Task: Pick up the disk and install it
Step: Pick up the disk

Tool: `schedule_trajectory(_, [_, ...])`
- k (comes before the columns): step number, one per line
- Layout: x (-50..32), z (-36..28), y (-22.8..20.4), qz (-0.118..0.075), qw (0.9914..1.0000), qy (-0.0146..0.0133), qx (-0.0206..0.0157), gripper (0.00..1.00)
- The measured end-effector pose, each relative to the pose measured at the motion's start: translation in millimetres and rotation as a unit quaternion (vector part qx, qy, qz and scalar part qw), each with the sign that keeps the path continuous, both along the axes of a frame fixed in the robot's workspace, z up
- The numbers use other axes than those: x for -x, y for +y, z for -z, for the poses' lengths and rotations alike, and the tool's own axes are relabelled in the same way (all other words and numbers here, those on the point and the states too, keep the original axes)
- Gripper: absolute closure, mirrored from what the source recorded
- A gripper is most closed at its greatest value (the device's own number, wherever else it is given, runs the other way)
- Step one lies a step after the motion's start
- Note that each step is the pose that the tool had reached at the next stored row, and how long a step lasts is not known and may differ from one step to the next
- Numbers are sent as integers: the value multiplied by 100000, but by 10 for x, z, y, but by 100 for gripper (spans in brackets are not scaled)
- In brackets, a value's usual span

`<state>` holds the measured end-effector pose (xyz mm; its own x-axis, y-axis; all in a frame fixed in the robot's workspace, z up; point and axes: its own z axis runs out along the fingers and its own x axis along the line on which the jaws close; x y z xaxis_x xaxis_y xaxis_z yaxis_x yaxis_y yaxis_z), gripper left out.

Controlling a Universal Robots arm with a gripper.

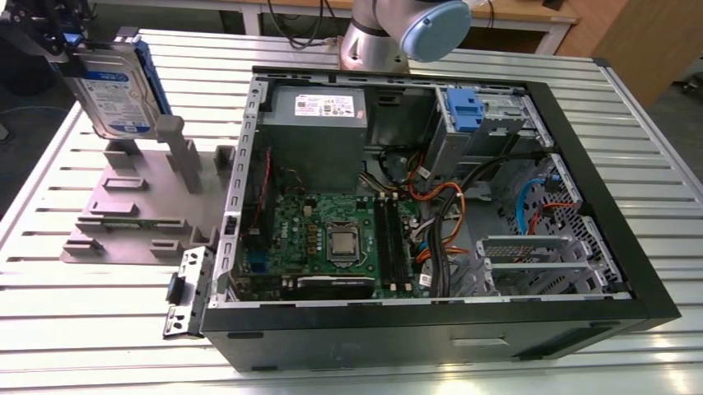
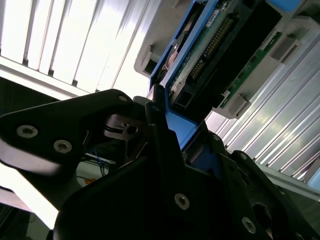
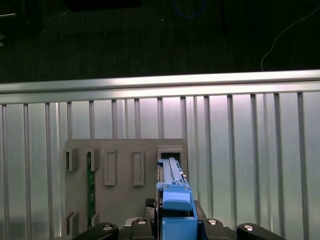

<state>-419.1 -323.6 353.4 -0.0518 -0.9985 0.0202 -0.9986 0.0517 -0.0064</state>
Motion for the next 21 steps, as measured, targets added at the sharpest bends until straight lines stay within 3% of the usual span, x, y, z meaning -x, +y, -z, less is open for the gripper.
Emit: schedule_trajectory(21, [0,-49,0,1,100000,-8,-9,64])
